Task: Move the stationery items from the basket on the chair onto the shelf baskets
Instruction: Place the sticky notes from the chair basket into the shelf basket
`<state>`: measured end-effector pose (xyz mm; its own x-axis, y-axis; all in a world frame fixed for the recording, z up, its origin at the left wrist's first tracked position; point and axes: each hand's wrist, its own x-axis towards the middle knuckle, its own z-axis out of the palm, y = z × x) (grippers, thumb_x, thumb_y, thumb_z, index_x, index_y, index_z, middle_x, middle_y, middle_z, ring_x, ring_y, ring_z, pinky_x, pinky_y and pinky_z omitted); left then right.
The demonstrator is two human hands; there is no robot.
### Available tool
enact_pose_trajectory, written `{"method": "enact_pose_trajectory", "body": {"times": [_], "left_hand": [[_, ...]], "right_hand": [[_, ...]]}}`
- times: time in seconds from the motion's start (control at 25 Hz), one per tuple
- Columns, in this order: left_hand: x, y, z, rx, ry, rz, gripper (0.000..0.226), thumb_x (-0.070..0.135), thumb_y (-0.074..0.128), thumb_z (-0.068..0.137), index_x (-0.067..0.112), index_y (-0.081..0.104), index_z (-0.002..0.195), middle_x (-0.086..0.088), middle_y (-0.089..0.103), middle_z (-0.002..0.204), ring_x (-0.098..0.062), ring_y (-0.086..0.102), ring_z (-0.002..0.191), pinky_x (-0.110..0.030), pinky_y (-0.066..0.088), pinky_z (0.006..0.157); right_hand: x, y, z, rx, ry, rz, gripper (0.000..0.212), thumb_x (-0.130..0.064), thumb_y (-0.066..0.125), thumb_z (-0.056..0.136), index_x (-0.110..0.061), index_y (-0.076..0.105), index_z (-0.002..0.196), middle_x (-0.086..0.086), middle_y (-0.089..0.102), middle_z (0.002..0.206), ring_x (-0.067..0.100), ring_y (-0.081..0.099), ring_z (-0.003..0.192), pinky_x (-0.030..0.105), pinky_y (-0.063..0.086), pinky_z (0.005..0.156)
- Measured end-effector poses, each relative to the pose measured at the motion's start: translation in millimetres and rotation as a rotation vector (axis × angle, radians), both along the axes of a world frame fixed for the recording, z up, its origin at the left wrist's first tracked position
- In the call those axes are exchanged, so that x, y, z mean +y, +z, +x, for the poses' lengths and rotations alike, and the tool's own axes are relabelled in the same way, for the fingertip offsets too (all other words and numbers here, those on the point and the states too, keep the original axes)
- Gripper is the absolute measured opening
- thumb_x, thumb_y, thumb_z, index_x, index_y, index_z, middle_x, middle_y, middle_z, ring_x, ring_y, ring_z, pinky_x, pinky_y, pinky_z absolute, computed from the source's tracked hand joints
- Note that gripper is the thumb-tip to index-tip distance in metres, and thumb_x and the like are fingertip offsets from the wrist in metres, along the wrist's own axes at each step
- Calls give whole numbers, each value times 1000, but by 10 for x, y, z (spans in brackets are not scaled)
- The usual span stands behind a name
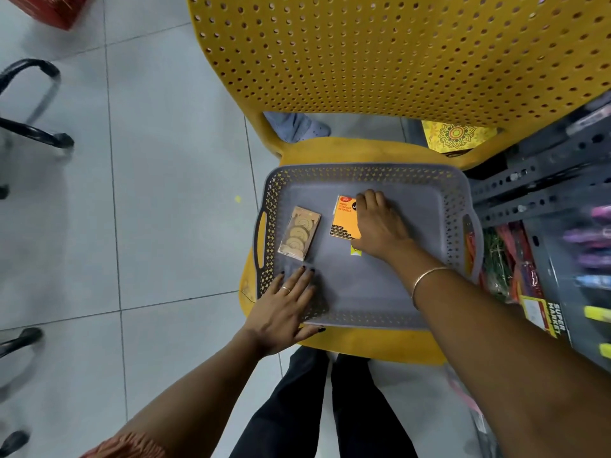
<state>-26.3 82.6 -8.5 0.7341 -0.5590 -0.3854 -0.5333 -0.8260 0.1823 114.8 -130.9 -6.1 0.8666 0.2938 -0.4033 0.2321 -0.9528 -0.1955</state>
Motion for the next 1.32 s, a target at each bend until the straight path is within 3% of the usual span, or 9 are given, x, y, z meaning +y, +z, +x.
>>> {"method": "enact_pose_trajectory", "body": {"times": [0.28,0.36,0.52,0.64,0.76,0.96,1.16,1.32], "left_hand": [[7,24,16,-44,-54,27,90,76,24,85,6,36,140,-13,29,148,-31,24,137,-50,11,114],[-13,135,84,-58,-72,13,93,78,26,82,7,37,141,-13,32,147,-31,25,136,-48,8,109],[-213,602,450,-108,-101,-52,96,81,27,80,7,40,139,-14,32,148,-29,24,138,-49,15,105],[-482,1067,751,-180,-133,-134,96,81,30,79,7,34,140,-15,27,150,-29,18,139,-50,12,105],[-869,1630,951,-239,-206,-193,94,81,26,80,7,32,139,-17,31,148,-31,24,136,-50,11,106],[-1765,2542,964,-373,-402,-298,98,77,12,83,0,48,133,-18,42,142,-32,29,134,-49,9,106],[-2747,3386,479,-484,-550,-459,92,73,17,86,0,44,134,-17,44,141,-28,27,133,-47,21,103],[-3343,3731,-251,-563,-691,-529,91,73,12,86,3,31,140,-16,31,149,-29,20,137,-50,17,106]], "right_hand": [[-94,265,-149,-15,-102,61,77,-34,77,65,-2,40,125,15,42,128,30,38,120,39,44,92],[-188,502,-142,-42,-122,58,75,-36,75,66,-3,40,124,15,43,126,30,38,120,39,41,93],[-505,1256,-115,-135,-176,54,76,-38,73,68,-3,40,126,15,41,128,31,37,122,40,39,96],[-774,2001,-163,-215,-249,49,79,-44,72,67,-4,40,127,13,42,127,30,37,121,41,40,94],[-1099,2869,-322,-311,-334,20,80,-48,70,64,-3,43,126,15,44,123,31,39,118,42,43,95],[-1688,4087,-982,-503,-540,-32,68,-38,72,65,-7,47,120,11,46,115,27,41,112,38,43,85],[-2370,4880,-2081,-608,-799,-140,68,-42,72,66,-11,44,121,7,43,116,23,38,113,34,41,80],[-2867,5115,-3076,-585,-985,-199,75,-42,72,67,-9,42,127,11,41,123,27,36,122,39,42,97]]}}
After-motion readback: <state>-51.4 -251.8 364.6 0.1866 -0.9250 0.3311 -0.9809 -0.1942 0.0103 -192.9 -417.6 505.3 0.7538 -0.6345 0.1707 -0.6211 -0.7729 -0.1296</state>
